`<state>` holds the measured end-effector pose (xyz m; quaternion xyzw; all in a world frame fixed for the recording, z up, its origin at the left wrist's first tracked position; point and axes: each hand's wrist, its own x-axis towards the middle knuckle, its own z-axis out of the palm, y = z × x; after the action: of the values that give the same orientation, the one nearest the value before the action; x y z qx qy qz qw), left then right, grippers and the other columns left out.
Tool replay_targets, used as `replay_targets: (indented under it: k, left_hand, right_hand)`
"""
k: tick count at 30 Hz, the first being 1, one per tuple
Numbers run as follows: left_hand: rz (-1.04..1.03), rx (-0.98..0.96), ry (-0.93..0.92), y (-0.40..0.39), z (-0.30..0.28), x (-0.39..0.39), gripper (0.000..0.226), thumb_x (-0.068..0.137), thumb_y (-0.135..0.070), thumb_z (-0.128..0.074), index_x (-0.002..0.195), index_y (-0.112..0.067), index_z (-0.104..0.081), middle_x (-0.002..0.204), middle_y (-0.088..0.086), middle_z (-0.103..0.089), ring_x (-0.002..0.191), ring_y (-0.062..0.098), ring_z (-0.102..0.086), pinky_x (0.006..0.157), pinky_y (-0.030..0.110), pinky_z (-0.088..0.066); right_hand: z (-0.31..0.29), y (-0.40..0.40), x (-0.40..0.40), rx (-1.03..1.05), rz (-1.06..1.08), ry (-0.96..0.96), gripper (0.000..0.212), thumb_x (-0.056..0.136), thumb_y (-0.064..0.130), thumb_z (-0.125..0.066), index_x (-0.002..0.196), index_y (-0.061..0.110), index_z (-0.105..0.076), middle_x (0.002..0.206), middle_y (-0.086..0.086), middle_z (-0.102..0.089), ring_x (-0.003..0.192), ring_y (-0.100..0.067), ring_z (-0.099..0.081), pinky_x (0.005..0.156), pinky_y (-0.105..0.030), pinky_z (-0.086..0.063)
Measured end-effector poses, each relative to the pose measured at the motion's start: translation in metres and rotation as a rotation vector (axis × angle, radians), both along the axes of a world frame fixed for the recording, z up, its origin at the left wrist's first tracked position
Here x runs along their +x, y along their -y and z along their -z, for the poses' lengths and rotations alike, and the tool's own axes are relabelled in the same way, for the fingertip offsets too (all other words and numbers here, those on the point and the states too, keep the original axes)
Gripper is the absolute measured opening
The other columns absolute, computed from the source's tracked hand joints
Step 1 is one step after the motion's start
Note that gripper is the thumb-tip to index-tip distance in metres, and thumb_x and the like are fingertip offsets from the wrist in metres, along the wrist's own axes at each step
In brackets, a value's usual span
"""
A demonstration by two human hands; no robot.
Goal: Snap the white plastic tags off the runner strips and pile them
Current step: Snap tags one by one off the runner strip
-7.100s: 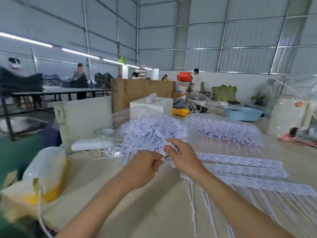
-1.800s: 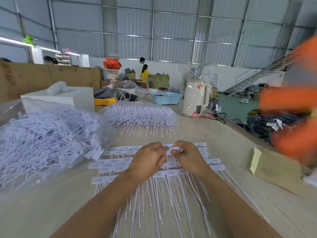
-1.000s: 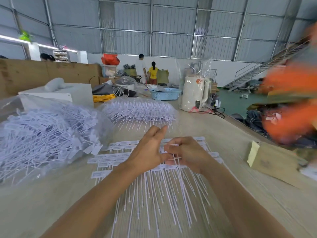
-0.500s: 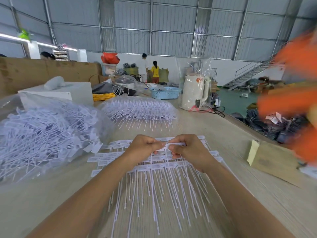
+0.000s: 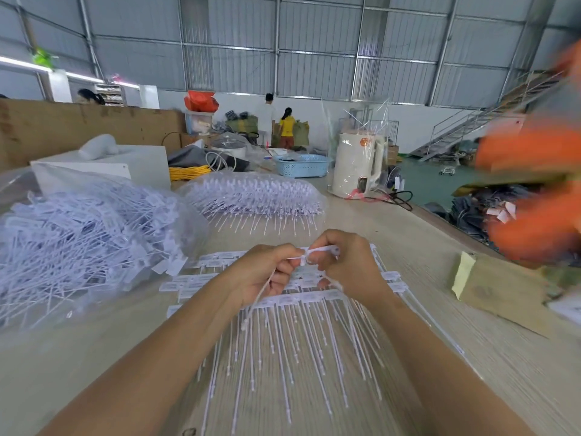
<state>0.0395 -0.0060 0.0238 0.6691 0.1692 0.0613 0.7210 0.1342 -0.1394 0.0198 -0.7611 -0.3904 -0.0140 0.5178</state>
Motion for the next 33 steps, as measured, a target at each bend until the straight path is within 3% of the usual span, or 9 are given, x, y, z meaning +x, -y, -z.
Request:
replay_targets:
  k: [2,4,6,8,12,15,21,28,33]
  left_hand:
    - [0.027,0.033,0.012,-0.002,0.0,-0.001,0.041,0.085,-0.02,-0.062,0.046,-0.022,-0.052,0.049,-0.007,-0.026,0.044,0.009,-0.018,0.043,0.019,-0.018]
    - [-0.002,0.147,0.033,-0.006,-0.001,-0.003,0.038,0.087,-0.022,-0.062,0.049,-0.022,-0.058,0.047,-0.007,-0.034,0.043,0.008,-0.024,0.044,0.02,-0.022]
    - [-0.045,0.259,0.037,-0.006,0.0,-0.001,0.029,0.091,-0.023,-0.054,0.065,-0.019,-0.065,0.047,-0.008,-0.046,0.042,0.008,-0.031,0.045,0.021,-0.025]
    - [-0.029,0.302,0.004,-0.002,0.001,0.002,0.031,0.092,-0.013,-0.042,0.074,-0.012,-0.066,0.05,-0.002,-0.049,0.042,0.01,-0.03,0.042,0.019,-0.022]
    - [-0.07,0.416,-0.016,0.004,0.004,0.004,0.035,0.086,0.009,-0.033,0.075,-0.011,-0.06,0.063,0.007,-0.054,0.032,0.002,-0.043,0.037,0.011,-0.031]
    - [-0.036,0.538,0.068,0.003,0.008,0.001,0.031,0.089,0.003,-0.041,0.08,-0.016,-0.063,0.07,0.003,-0.061,0.053,0.004,-0.052,0.058,0.018,-0.042]
    - [-0.186,0.418,0.21,0.0,0.013,0.004,0.018,0.087,0.0,-0.06,0.102,-0.01,-0.059,0.078,0.005,-0.064,0.059,0.008,-0.059,0.062,0.02,-0.05]
    - [-0.178,0.194,0.208,0.002,0.013,0.003,0.008,0.089,-0.011,-0.062,0.082,-0.009,-0.061,0.058,0.005,-0.064,0.046,0.008,-0.057,0.049,0.019,-0.049]
    - [-0.184,0.125,0.172,0.005,0.011,0.003,0.008,0.089,-0.009,-0.061,0.082,-0.007,-0.061,0.058,0.006,-0.056,0.041,0.008,-0.043,0.042,0.019,-0.037]
  right_hand:
    - [-0.007,0.013,0.014,0.023,0.161,-0.06,0.021,0.085,-0.007,-0.058,0.075,0.011,-0.061,0.069,-0.002,-0.059,0.047,-0.01,-0.057,0.038,-0.016,-0.044]
    - [-0.016,0.032,0.032,0.287,0.19,-0.413,0.008,0.088,-0.005,-0.056,0.082,0.0,-0.06,0.069,-0.006,-0.055,0.047,-0.009,-0.05,0.039,-0.014,-0.042]
    - [-0.024,0.046,0.039,0.562,0.008,-0.853,0.011,0.091,-0.004,-0.05,0.082,-0.002,-0.055,0.066,-0.006,-0.046,0.043,-0.007,-0.045,0.036,-0.011,-0.039]
    - [-0.026,0.045,0.035,0.568,-0.178,-1.036,0.015,0.094,-0.003,-0.044,0.081,0.001,-0.052,0.068,-0.006,-0.043,0.041,-0.006,-0.045,0.034,-0.01,-0.039]
    - [-0.014,0.017,0.014,0.17,-0.194,-0.835,0.007,0.087,0.001,-0.057,0.091,-0.004,-0.061,0.082,-0.012,-0.062,0.069,-0.019,-0.064,0.057,-0.024,-0.054]
    - [-0.002,0.004,0.001,0.061,-0.227,-0.78,0.007,0.087,0.001,-0.059,0.083,0.002,-0.064,0.086,-0.015,-0.068,0.082,-0.029,-0.068,0.073,-0.038,-0.058]
    - [0.003,-0.001,-0.003,0.192,-0.126,-0.576,0.015,0.087,-0.002,-0.06,0.073,0.003,-0.06,0.056,-0.008,-0.061,0.048,-0.015,-0.061,0.049,-0.023,-0.051]
    - [0.008,-0.006,-0.007,0.205,-0.156,-0.456,0.001,0.091,0.003,-0.059,0.091,0.003,-0.059,0.056,-0.005,-0.06,0.046,-0.009,-0.06,0.05,-0.019,-0.05]
    - [0.007,-0.004,-0.009,0.143,-0.17,-0.332,0.013,0.088,0.002,-0.062,0.076,0.006,-0.061,0.049,-0.001,-0.058,0.044,-0.012,-0.055,0.047,-0.022,-0.049]
